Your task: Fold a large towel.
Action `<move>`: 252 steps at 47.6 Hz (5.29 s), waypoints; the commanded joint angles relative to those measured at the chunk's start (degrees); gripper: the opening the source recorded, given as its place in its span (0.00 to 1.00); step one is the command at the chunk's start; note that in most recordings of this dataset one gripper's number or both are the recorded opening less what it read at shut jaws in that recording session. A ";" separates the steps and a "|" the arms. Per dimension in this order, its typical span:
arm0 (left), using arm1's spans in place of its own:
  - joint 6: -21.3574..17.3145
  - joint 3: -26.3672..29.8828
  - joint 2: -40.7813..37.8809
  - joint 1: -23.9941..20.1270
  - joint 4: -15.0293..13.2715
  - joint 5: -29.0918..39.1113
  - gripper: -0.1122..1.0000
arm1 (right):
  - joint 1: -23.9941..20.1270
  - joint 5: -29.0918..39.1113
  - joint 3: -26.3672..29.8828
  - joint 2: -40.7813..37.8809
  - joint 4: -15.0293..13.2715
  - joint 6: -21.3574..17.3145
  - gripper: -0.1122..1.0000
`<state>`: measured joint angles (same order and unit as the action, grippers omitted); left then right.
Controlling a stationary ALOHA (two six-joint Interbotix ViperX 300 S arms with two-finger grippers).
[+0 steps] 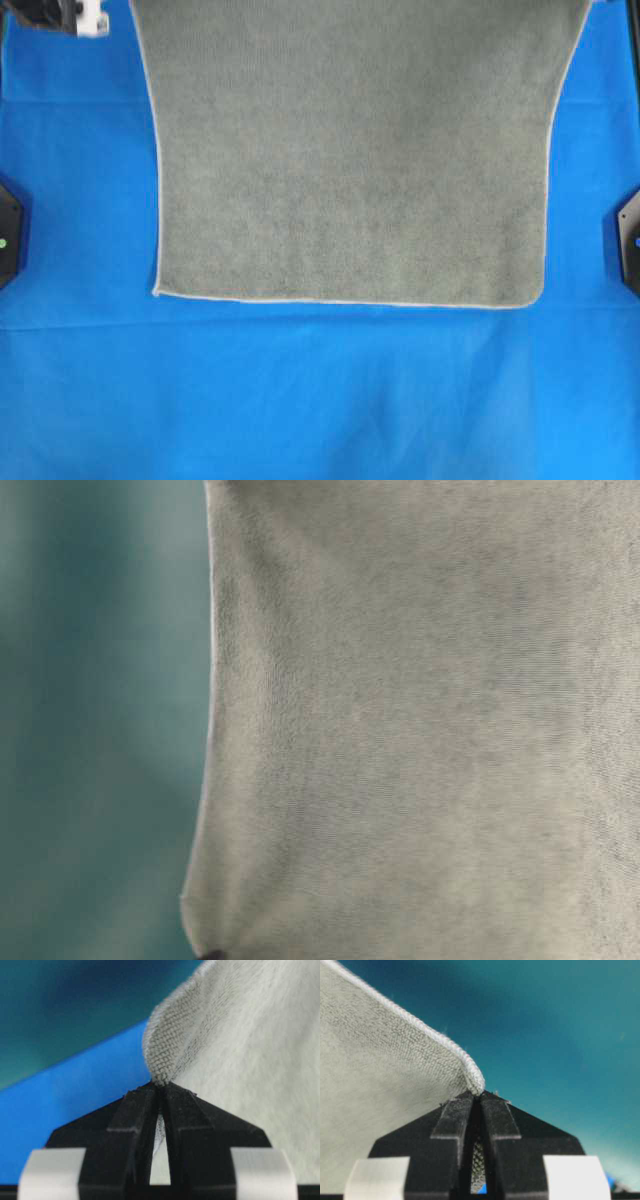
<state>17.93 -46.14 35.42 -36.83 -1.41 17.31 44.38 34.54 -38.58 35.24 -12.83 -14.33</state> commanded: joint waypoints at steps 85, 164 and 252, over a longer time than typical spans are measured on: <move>1.41 -23.38 -10.20 46.23 -0.44 -12.13 0.68 | -53.96 -14.94 -27.60 -7.65 20.04 -19.69 0.68; -37.27 -10.20 -34.19 9.40 0.00 -19.16 0.59 | -13.01 -20.21 -24.17 -23.73 -15.64 -19.95 0.61; -20.39 19.60 -12.74 49.66 -0.26 4.75 0.13 | -4.48 -17.58 -3.60 8.61 -17.93 -27.07 0.13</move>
<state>-2.37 -29.79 24.35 10.28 -1.58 24.17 37.62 21.18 -44.56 46.93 -30.85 -40.61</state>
